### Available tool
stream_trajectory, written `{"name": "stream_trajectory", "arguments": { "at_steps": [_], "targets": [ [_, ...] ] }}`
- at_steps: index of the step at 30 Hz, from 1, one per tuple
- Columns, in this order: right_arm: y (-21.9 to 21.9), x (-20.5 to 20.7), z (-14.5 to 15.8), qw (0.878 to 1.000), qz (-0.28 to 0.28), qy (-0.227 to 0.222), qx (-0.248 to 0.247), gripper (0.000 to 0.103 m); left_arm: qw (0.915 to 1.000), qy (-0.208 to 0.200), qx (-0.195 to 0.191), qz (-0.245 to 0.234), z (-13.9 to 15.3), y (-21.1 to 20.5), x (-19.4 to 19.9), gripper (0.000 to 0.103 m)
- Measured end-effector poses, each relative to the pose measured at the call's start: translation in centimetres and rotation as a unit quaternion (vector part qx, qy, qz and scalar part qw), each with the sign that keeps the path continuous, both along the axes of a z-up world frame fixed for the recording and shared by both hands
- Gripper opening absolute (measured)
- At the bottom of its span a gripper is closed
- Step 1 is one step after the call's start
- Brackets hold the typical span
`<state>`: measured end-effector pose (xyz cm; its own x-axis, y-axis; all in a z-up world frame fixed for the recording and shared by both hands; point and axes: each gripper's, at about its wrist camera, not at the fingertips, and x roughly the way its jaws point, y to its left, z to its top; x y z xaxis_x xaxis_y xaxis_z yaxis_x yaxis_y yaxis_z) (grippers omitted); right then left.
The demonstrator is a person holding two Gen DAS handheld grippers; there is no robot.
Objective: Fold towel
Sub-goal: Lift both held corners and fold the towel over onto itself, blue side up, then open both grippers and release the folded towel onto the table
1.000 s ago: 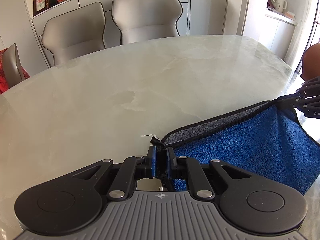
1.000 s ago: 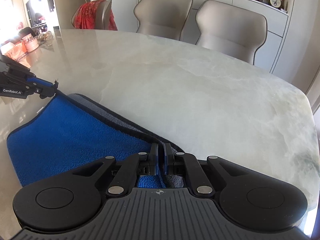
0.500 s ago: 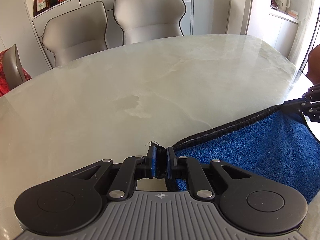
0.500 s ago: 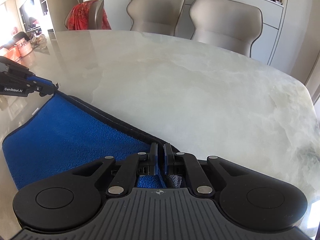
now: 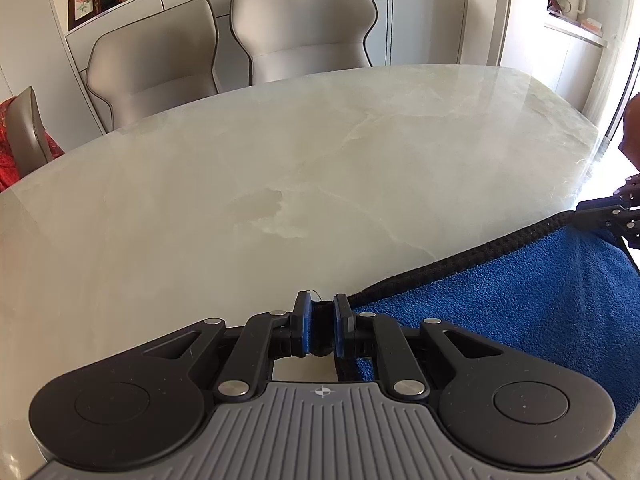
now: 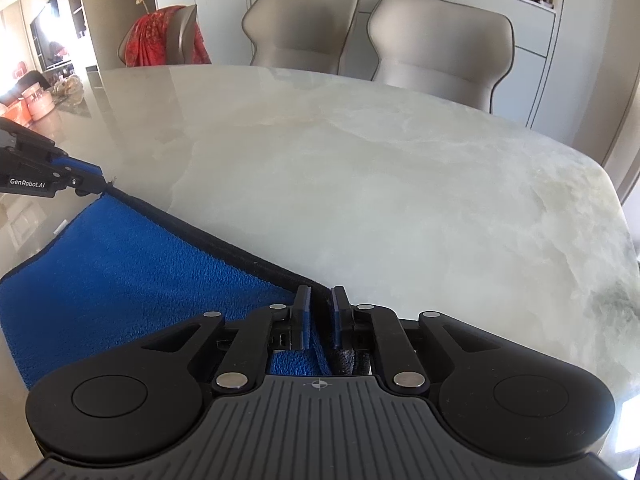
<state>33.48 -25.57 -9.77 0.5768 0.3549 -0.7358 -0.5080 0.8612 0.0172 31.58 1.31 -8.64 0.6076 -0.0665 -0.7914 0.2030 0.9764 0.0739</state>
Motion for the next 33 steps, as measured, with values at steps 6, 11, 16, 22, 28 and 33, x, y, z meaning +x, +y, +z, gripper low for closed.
{"name": "stream_trajectory", "arguments": {
  "at_steps": [6, 11, 16, 22, 28, 33],
  "targets": [
    [-0.1, 0.3, 0.0, 1.000, -0.003, 0.001, 0.000, 0.010, 1.0000, 0.000, 0.003, -0.001, -0.1, -0.1, 0.3, 0.011],
    [-0.2, 0.7, -0.4, 1.000, -0.017, 0.010, -0.008, 0.029, 1.0000, 0.006, 0.005, 0.005, -0.5, 0.1, 0.5, 0.014],
    [-1.6, -0.5, 1.7, 0.998, -0.050, -0.025, 0.014, 0.033, 0.9996, -0.019, -0.005, 0.020, 1.1, 0.9, -0.2, 0.017],
    [-2.7, -3.6, 3.5, 0.993, -0.093, -0.036, 0.066, 0.033, 0.9963, -0.083, 0.003, 0.021, 4.2, 0.4, -3.1, 0.039],
    [0.4, -7.8, 2.6, 0.990, -0.057, -0.002, 0.128, 0.035, 0.9963, -0.074, -0.043, -0.009, 4.1, -2.2, -6.6, 0.041],
    [2.9, -9.6, 0.4, 0.987, -0.054, 0.036, 0.145, 0.037, 0.9932, -0.012, -0.109, -0.037, 1.3, -5.0, -9.5, 0.041]
  ]
}}
